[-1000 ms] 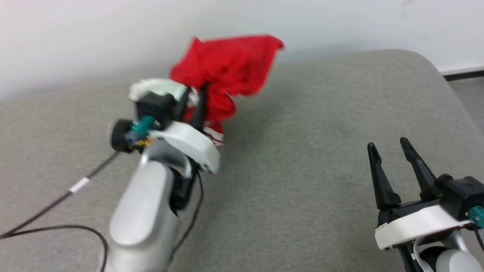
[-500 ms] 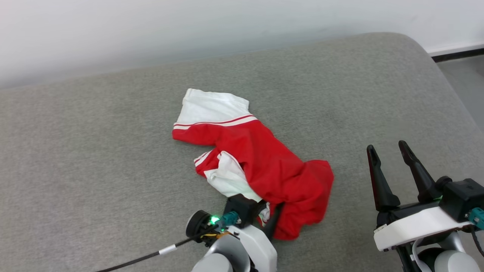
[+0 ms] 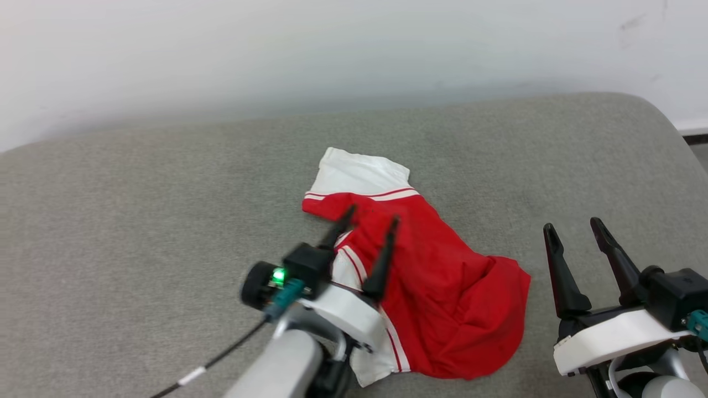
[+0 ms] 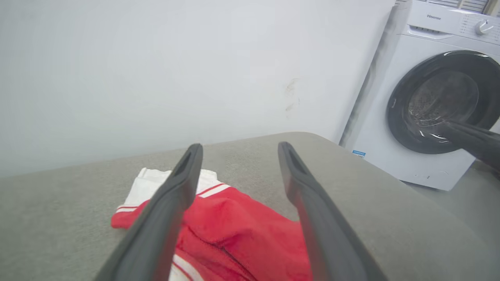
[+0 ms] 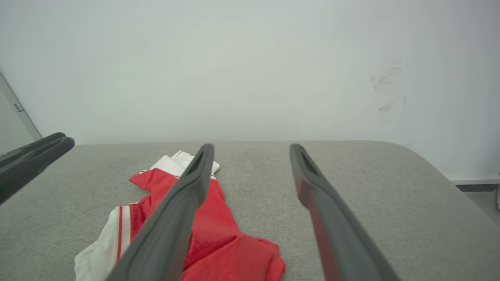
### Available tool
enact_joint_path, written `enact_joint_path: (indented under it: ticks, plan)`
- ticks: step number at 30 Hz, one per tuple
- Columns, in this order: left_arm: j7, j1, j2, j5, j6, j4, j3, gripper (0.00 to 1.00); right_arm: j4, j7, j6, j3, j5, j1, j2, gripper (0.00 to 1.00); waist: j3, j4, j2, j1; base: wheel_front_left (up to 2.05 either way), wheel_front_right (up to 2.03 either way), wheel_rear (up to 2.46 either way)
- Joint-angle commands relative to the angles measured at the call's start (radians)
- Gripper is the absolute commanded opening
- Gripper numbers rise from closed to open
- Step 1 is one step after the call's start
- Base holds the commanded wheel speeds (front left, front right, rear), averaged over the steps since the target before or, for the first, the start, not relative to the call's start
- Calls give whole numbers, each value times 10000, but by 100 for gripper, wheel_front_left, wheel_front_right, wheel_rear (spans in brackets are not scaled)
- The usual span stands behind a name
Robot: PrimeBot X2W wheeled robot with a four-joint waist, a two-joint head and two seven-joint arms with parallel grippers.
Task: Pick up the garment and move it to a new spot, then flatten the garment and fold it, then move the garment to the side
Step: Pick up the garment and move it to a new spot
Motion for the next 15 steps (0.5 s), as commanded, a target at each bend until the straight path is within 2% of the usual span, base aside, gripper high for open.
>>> enact_joint_path:
  ticks: [1, 7, 15]
  plan:
    - [-74, 105, 160, 5, 170, -74, 206, 100, -60, 37, -7, -22, -19, 138, 26, 100, -152, 169, -1, 1, 0, 0, 0]
    - [-208, 818, 1034, -174, 1072, -372, 1529, 100, -198, 251, -7, -101, -140, 381, 27, 100, -369, 416, -1, 1, 0, 0, 0]
    - [-232, 2181, 2033, -361, 1715, -926, 2557, 100, -280, 495, -7, -176, -226, 693, 26, 100, -713, 556, -1, 1, 0, 0, 0]
